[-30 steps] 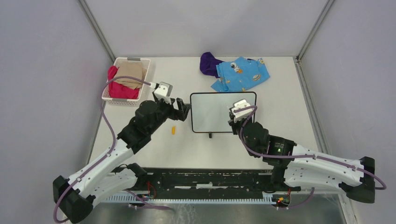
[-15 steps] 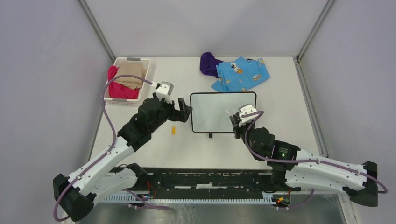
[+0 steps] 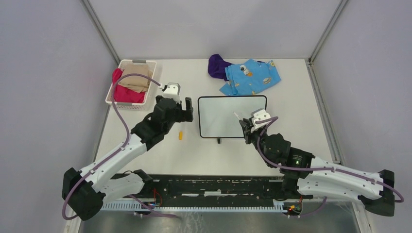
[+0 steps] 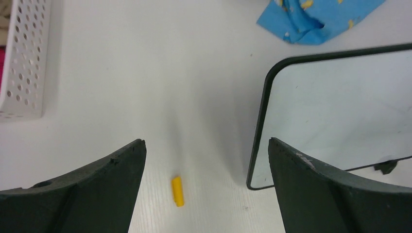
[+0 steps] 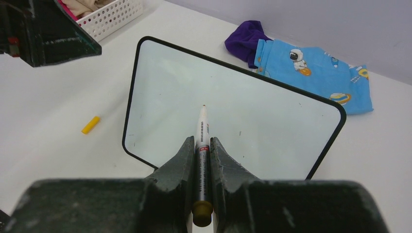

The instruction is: Write a sentence on the whiteboard

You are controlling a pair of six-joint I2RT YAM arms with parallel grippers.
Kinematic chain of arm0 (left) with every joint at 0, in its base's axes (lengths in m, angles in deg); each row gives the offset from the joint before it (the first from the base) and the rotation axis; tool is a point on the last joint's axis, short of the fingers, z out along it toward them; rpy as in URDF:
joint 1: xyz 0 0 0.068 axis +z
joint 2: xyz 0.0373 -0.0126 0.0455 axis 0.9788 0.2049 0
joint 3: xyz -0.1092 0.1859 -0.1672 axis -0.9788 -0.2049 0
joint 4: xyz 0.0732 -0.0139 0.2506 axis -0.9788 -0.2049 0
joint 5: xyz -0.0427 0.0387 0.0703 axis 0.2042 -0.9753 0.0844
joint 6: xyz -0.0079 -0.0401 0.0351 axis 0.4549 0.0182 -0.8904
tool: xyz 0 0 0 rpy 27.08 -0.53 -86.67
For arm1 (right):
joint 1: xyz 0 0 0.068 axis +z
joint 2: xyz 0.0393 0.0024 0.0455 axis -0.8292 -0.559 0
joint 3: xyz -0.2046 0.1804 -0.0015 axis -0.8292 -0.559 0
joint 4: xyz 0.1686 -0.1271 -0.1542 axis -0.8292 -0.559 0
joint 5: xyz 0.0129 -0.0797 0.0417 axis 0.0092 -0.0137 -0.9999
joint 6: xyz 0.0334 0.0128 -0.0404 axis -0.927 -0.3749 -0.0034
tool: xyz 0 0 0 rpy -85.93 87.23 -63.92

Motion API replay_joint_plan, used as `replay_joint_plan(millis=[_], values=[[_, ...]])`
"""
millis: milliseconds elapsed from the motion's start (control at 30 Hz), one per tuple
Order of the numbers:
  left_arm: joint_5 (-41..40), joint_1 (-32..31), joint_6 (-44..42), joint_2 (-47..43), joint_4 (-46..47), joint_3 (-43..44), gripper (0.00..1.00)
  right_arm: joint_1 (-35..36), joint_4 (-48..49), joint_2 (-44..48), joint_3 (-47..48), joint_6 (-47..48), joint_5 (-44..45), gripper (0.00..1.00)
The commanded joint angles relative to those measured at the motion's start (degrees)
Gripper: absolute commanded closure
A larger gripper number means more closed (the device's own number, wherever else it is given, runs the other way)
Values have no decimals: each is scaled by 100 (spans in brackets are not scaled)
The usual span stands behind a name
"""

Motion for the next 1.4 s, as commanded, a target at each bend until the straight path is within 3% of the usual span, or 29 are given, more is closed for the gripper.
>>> replay_joint_plan(millis=[0, 167, 267, 433, 633, 800, 967, 1233, 1367], values=[[448, 205, -22, -525, 1064, 112, 0, 24, 340, 254, -80, 90, -105, 100], [3068, 1255, 193, -682, 2161, -480, 0, 26, 479, 323, -137, 151, -216, 100], [3779, 1693, 328, -571, 2636, -864, 0, 23, 531, 302, -138, 169, -299, 100], [4889, 1766, 324, 27, 3243, -1115, 0, 31, 602, 288, -163, 178, -422, 100], [5621, 1787, 372, 552, 3926, -1310, 0, 28, 675, 288, -174, 158, -563, 100], [5744, 1931, 521, 1106, 4166, -1392, 2, 27, 732, 237, -182, 181, -686, 100], [6221, 2066, 733, 1720, 4312, -1141, 10, 27, 811, 194, -176, 182, -825, 100], [6734, 2091, 637, 2229, 4684, -1241, 12, 26, 1004, 134, -243, 329, -1187, 100], [7056, 2099, 690, 2649, 5040, -1305, 18, 28, 1049, 44, -201, 320, -1284, 100]])
